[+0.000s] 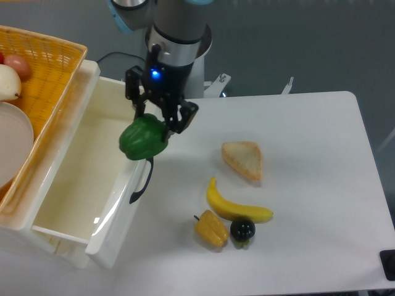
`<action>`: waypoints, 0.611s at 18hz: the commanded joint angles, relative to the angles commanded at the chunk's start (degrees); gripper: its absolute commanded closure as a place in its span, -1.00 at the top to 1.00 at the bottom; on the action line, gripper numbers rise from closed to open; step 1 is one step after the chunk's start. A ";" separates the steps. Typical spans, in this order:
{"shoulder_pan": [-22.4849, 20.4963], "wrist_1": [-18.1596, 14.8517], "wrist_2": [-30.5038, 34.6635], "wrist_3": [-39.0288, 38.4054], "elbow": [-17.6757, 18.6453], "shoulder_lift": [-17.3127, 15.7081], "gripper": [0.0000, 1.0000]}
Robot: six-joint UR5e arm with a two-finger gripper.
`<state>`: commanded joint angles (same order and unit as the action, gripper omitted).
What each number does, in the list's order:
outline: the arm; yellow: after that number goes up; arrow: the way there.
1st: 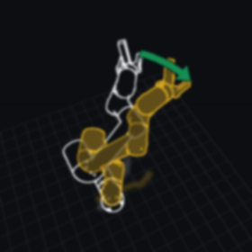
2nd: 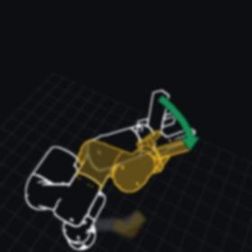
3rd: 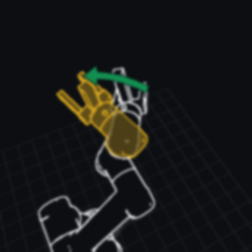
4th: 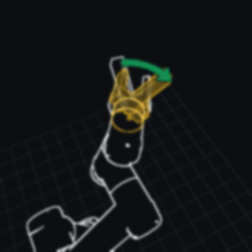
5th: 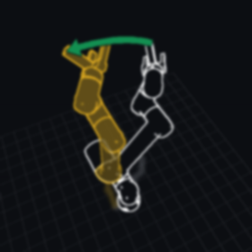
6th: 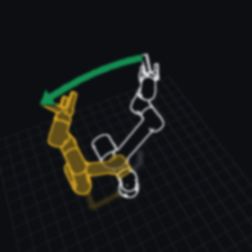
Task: Place the green pepper in the upper white drawer
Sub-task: 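Carry the green pepper over the open white drawer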
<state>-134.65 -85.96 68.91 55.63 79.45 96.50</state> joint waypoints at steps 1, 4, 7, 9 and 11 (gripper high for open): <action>0.70 0.00 0.09 0.09 0.09 0.09 -0.33; 1.94 0.00 0.09 0.09 0.18 0.79 -0.33; 3.16 -0.09 0.09 -0.52 0.26 0.88 -0.32; 3.43 -0.09 0.09 -0.53 1.31 0.79 -0.32; 3.61 -0.18 0.09 -0.79 1.49 0.79 -0.31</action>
<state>-131.05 -86.13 68.99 54.84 80.95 97.29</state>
